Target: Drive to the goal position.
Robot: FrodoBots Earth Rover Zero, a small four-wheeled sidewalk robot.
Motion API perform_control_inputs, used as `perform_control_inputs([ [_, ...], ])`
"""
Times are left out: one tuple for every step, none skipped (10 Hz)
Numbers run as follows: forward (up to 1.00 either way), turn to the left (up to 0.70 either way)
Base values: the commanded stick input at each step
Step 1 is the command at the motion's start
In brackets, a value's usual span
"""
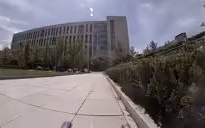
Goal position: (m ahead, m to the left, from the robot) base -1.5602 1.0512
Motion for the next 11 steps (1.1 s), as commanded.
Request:
perform_control_inputs([
  [0.04,0.0],
  [0.01,0.0],
  [0.02,0.0],
  [0.04,0.0],
  [0.03,0.0],
  [0.01,0.0],
  [0.02,0.0],
  [0.04,0.0],
  [0.04,0.0],
  [0.03,0.0],
  [0.0,0.0],
])
